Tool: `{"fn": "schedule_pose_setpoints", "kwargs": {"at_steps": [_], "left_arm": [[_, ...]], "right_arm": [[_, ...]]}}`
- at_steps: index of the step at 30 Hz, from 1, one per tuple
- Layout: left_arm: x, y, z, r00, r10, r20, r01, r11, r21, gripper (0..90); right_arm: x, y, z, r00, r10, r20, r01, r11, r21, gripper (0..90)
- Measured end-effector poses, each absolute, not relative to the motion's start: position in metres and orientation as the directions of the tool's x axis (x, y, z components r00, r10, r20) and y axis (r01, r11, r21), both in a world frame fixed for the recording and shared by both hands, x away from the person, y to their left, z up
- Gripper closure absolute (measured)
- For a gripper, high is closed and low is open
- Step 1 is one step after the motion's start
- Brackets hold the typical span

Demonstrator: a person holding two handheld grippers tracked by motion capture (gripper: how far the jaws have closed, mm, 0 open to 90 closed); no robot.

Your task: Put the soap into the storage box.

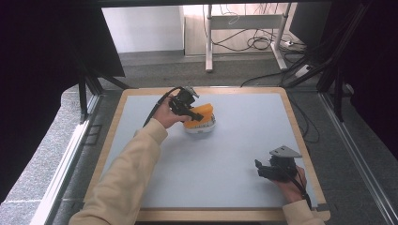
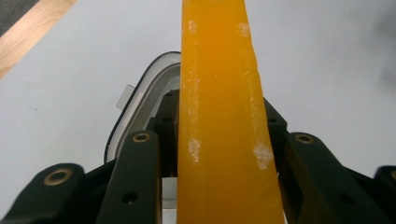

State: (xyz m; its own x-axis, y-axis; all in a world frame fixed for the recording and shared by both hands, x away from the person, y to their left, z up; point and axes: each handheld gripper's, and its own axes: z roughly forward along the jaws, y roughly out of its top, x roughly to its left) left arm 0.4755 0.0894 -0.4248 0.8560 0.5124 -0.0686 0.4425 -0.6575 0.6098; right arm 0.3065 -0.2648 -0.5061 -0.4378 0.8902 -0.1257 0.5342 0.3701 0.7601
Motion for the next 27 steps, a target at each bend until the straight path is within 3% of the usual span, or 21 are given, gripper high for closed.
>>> {"fn": "schedule_pose_setpoints", "kwargs": {"at_steps": [27], "left_arm": [[0.507, 0.086, -0.447, 0.879, 0.463, -0.118, 0.439, -0.685, 0.581, 62.0]], "right_arm": [[0.306, -0.264, -0.506, -0.437, 0.89, -0.129, 0.532, 0.372, 0.761, 20.0]]}}
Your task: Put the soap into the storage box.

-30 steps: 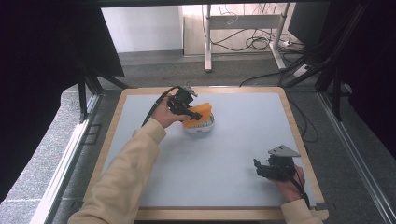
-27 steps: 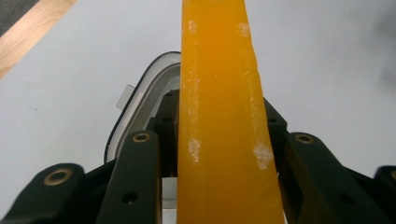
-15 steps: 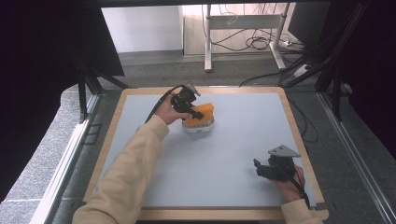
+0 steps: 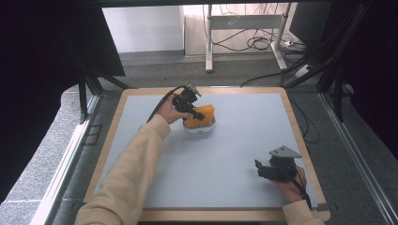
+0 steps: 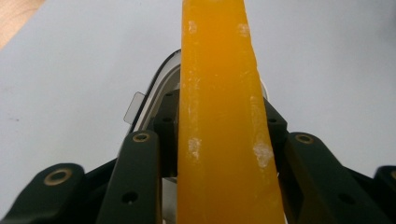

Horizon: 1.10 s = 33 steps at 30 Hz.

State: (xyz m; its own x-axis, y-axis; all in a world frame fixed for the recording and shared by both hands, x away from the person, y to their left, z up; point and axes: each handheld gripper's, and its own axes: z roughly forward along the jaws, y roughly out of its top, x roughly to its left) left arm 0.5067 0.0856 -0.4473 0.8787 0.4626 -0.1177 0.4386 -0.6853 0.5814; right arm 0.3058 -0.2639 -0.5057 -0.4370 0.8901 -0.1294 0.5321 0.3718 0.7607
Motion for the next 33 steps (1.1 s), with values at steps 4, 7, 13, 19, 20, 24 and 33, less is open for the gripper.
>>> {"fn": "schedule_pose_setpoints", "kwargs": {"at_steps": [4, 7, 13, 19, 20, 24, 33], "left_arm": [[0.508, 0.084, -0.453, 0.882, 0.455, -0.12, 0.437, -0.696, 0.57, 62.0], [0.51, 0.082, -0.458, 0.881, 0.455, -0.133, 0.443, -0.689, 0.575, 61.9], [0.511, 0.082, -0.459, 0.889, 0.446, -0.105, 0.422, -0.71, 0.563, 61.7], [0.512, 0.082, -0.456, 0.881, 0.467, -0.075, 0.424, -0.709, 0.563, 52.1], [0.512, 0.082, -0.455, 0.882, 0.466, -0.076, 0.421, -0.703, 0.572, 49.7], [0.509, 0.079, -0.448, 0.875, 0.483, -0.008, 0.401, -0.716, 0.571, 39.4], [0.503, 0.081, -0.432, 0.854, 0.519, 0.035, 0.383, -0.673, 0.632, 26.8]], "right_arm": [[0.306, -0.264, -0.506, -0.438, 0.889, -0.131, 0.532, 0.374, 0.76, 20.0], [0.306, -0.264, -0.506, -0.439, 0.889, -0.131, 0.532, 0.374, 0.76, 20.0], [0.306, -0.264, -0.507, -0.441, 0.887, -0.133, 0.533, 0.379, 0.756, 20.0], [0.306, -0.263, -0.507, -0.444, 0.886, -0.132, 0.533, 0.379, 0.756, 20.0], [0.306, -0.263, -0.507, -0.445, 0.886, -0.131, 0.535, 0.38, 0.754, 20.0], [0.307, -0.262, -0.508, -0.448, 0.884, -0.134, 0.536, 0.386, 0.751, 20.0], [0.307, -0.264, -0.508, -0.446, 0.886, -0.13, 0.537, 0.381, 0.753, 20.0]]}}
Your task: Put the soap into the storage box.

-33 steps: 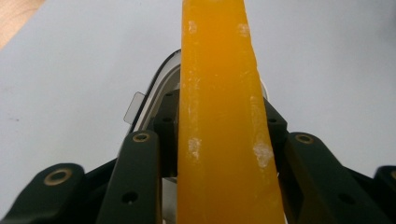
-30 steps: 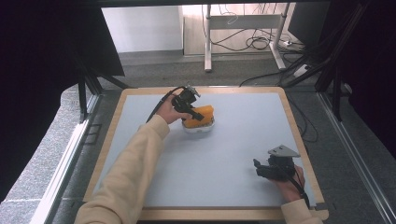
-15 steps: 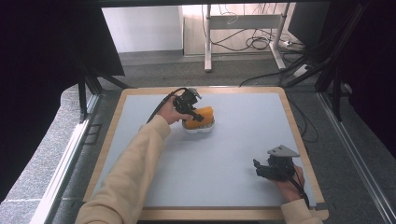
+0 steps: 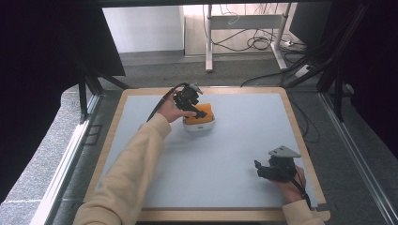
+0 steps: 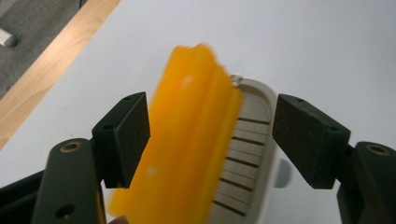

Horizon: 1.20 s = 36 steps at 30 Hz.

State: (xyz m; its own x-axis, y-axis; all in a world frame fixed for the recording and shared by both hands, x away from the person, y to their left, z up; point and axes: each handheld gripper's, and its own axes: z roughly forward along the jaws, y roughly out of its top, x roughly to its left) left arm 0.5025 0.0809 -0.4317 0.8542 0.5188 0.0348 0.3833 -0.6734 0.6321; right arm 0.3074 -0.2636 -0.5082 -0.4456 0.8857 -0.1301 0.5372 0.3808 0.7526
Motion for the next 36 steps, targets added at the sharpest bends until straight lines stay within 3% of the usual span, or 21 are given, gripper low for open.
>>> {"fn": "schedule_pose_setpoints", "kwargs": {"at_steps": [18, 36], "left_arm": [[0.464, 0.104, -0.41, 0.851, 0.526, 0.009, 0.372, -0.614, 0.696, 26.7], [0.377, 0.155, -0.433, 0.813, 0.581, -0.018, 0.41, -0.55, 0.727, 26.5]], "right_arm": [[0.306, -0.264, -0.509, -0.442, 0.887, -0.132, 0.54, 0.381, 0.751, 20.0], [0.302, -0.263, -0.505, -0.44, 0.888, -0.134, 0.533, 0.379, 0.757, 20.0]]}}
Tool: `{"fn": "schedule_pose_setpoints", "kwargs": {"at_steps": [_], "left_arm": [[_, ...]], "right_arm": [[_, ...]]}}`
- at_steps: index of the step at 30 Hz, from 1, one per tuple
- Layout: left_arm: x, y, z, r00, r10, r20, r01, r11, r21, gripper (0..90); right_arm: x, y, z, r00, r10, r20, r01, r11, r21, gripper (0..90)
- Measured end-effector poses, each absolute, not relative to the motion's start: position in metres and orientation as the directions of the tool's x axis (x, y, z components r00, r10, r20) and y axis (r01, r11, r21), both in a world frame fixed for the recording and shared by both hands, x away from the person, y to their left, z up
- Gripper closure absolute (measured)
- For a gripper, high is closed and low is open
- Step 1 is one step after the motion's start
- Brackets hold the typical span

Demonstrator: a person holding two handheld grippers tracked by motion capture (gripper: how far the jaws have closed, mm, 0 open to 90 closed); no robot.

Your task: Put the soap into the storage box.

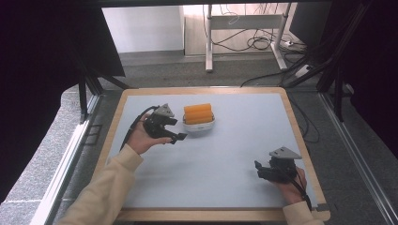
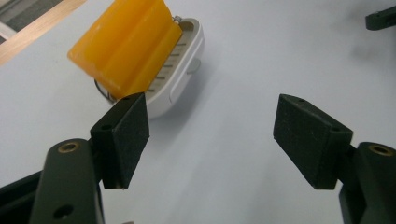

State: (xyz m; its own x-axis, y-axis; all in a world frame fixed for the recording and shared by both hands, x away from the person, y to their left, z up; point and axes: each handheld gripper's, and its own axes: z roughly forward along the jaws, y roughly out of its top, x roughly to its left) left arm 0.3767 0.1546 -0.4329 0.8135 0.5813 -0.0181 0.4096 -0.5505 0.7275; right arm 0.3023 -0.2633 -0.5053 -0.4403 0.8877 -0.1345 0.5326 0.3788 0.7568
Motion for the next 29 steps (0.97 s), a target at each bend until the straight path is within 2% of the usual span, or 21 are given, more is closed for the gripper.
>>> {"fn": "schedule_pose_setpoints", "kwargs": {"at_steps": [14, 20, 29], "left_arm": [[0.32, 0.192, -0.461, 0.764, 0.645, -0.007, 0.459, -0.536, 0.708, 26.1], [0.316, 0.197, -0.472, 0.758, 0.651, -0.036, 0.478, -0.516, 0.711, 26.0], [0.314, 0.201, -0.469, 0.746, 0.666, -0.022, 0.473, -0.505, 0.722, 26.0]], "right_arm": [[0.301, -0.263, -0.505, -0.437, 0.89, -0.133, 0.534, 0.376, 0.757, 19.9], [0.301, -0.262, -0.506, -0.436, 0.89, -0.136, 0.537, 0.378, 0.755, 19.9], [0.302, -0.266, -0.505, -0.43, 0.893, -0.132, 0.533, 0.369, 0.762, 19.9]]}}
